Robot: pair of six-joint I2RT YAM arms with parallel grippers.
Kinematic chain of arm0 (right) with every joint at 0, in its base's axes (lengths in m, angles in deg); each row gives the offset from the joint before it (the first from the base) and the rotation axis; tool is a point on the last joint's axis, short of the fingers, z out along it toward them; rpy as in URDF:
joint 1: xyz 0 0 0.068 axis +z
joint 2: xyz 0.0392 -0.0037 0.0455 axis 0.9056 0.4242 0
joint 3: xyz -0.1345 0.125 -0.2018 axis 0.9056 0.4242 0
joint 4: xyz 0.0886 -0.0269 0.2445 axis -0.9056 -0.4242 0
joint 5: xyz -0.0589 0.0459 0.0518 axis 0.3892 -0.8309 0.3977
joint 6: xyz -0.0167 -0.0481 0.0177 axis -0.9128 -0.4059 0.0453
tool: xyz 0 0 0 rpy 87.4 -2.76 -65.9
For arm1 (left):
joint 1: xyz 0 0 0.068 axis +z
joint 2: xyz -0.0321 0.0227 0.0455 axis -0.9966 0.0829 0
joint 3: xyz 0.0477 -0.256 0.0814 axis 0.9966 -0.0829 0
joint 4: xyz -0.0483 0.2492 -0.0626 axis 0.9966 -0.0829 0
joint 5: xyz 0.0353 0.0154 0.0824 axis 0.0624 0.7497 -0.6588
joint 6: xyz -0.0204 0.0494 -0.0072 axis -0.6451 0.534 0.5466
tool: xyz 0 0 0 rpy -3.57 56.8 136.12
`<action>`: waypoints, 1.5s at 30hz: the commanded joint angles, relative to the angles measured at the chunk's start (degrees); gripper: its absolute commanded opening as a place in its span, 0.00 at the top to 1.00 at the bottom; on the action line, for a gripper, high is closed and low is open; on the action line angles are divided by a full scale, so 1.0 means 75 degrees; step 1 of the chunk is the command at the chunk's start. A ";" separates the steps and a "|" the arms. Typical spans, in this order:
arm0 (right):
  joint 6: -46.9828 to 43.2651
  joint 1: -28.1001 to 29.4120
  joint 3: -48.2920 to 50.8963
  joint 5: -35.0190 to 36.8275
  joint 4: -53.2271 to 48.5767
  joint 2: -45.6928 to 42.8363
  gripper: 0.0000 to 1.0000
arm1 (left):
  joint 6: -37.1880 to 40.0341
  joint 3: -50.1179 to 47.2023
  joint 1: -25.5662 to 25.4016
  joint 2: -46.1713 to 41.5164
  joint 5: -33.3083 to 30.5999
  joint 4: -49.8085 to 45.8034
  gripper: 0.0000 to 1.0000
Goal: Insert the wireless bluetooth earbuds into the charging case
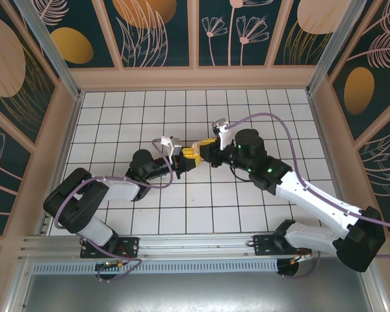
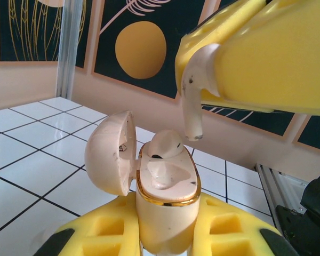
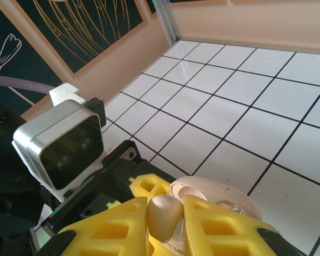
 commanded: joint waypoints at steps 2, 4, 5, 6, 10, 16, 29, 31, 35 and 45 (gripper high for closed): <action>0.0009 -0.0011 -0.0176 -0.0187 0.0362 0.0165 0.79 | 0.0098 0.0171 -0.0016 -0.0222 0.0075 0.0161 0.99; 0.0033 -0.0017 -0.0129 -0.0251 0.0398 0.0197 0.79 | 0.0082 0.0176 -0.0015 -0.0246 0.0072 0.0161 0.99; 0.0045 -0.0014 -0.0112 -0.0253 0.0400 0.0213 0.79 | 0.0081 0.0176 -0.0015 -0.0249 0.0052 0.0153 0.99; 0.0057 -0.0013 -0.0082 -0.0253 0.0398 0.0239 0.79 | 0.0081 0.0179 -0.0022 -0.0261 0.0058 0.0152 0.98; 0.0068 -0.0011 -0.0015 -0.0218 0.0486 0.0303 0.79 | 0.0083 0.0186 -0.0015 -0.0266 0.0093 0.0199 0.99; 0.0092 -0.0020 0.0022 -0.0296 0.0588 0.0456 0.79 | 0.0066 0.0191 -0.0015 -0.0289 0.0125 0.0231 0.98; 0.0046 0.0054 0.0103 -0.0370 0.0244 0.0479 0.80 | 0.0031 0.0197 -0.0016 -0.0462 0.0018 0.0198 0.98; 0.0033 0.0077 0.0151 -0.0359 0.0152 0.0409 0.80 | 0.0023 0.0214 -0.0016 -0.0489 -0.0028 0.0188 0.98; 0.0037 0.0103 0.0258 -0.0393 0.0082 0.0254 0.80 | -0.0018 0.0254 -0.0016 -0.0500 -0.0037 0.0179 0.98; -0.0044 0.0155 0.0259 -0.0365 0.0019 0.0176 0.80 | -0.0059 0.0297 -0.0021 -0.0503 -0.0069 0.0174 0.98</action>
